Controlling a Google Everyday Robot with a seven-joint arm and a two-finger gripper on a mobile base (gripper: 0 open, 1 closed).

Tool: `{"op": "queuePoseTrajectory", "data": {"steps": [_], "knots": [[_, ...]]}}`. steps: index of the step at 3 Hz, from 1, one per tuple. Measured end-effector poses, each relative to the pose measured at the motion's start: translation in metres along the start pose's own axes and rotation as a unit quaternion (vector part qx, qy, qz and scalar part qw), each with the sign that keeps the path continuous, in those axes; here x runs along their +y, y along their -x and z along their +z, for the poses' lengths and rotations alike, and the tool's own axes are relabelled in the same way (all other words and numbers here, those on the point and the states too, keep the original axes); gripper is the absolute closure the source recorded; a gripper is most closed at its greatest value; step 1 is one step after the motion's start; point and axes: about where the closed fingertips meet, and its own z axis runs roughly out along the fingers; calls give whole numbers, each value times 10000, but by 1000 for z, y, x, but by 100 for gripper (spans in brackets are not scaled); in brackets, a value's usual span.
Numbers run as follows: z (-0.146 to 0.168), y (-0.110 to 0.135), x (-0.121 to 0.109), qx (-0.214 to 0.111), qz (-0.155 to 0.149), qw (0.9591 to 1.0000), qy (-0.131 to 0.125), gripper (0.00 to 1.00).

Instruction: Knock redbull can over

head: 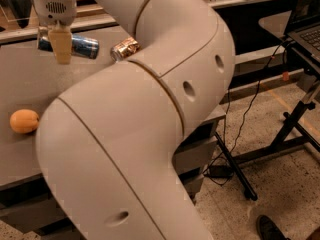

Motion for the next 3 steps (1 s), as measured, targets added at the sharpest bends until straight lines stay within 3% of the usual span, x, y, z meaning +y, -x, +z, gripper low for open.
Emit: {"op": "queuePoseTrajectory", "data": {"steps": [1, 3], "knots": [[2, 5, -8, 27, -71, 9999, -89, 100], [17, 13, 7, 425, -339, 9984, 140, 100]]}}
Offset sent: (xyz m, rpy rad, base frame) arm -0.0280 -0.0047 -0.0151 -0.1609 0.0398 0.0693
